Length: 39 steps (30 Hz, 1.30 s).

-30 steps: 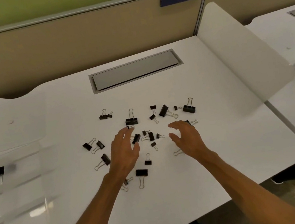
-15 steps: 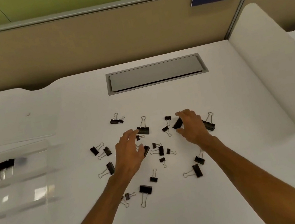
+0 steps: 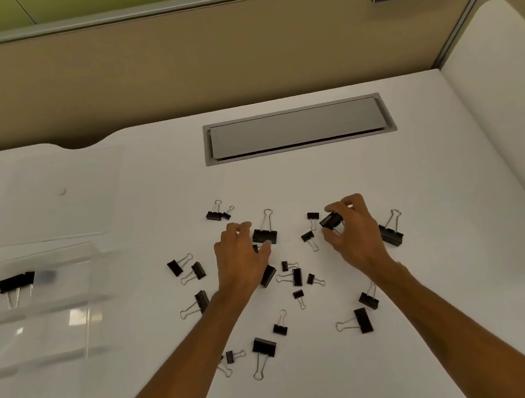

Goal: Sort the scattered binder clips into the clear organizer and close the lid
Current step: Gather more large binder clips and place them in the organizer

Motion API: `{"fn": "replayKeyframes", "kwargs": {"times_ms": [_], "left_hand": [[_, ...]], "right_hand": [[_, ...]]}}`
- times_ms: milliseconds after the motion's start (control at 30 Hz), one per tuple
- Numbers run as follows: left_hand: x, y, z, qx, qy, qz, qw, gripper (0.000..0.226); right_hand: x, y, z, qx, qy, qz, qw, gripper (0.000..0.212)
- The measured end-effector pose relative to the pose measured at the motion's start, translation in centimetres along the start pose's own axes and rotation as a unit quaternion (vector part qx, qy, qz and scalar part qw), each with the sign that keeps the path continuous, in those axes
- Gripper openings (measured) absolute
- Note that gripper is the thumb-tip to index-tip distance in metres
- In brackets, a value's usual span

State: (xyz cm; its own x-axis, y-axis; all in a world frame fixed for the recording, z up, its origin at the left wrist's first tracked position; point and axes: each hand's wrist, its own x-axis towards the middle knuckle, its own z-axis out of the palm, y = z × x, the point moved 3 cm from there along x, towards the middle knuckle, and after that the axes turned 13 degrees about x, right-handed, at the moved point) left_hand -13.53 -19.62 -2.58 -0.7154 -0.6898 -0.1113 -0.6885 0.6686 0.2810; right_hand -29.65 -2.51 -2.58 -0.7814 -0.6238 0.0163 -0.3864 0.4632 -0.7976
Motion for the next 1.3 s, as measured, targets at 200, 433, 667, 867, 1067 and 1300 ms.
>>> {"fn": "replayKeyframes", "kwargs": {"times_ms": [200,433,667,867,1067,1300], "left_hand": [[2.2,1.8,1.1,0.177,-0.033,-0.023,0.983,0.063],[3.0,3.2,1.4,0.131,-0.025,-0.029,0.991,0.046],[1.9,2.5,-0.2,-0.326,-0.105,-0.153,0.927,0.051],[-3.2,1.5,-3.1,-0.649,-0.18,-0.226,0.704,0.041],[-8.1,-0.9,-4.3,-0.667,-0.116,-0.241,0.696,0.03],[-12.9,-4.0,-5.4,-0.679,-0.048,-0.286,0.674,0.002]], "right_hand": [[-2.4,-1.1,-0.5,0.19,0.06,0.106,0.974,0.031],[-5.1,-0.4,-0.3,0.293,0.062,0.214,0.93,0.033],[-6.1,-1.7,-0.7,0.385,0.056,0.247,0.888,0.036],[-7.1,-4.1,-0.7,0.398,0.013,0.232,0.887,0.025],[-8.4,-5.9,0.2,0.469,-0.021,0.279,0.838,0.019],[-10.1,-7.9,2.8,0.448,-0.099,0.278,0.844,0.02]]}}
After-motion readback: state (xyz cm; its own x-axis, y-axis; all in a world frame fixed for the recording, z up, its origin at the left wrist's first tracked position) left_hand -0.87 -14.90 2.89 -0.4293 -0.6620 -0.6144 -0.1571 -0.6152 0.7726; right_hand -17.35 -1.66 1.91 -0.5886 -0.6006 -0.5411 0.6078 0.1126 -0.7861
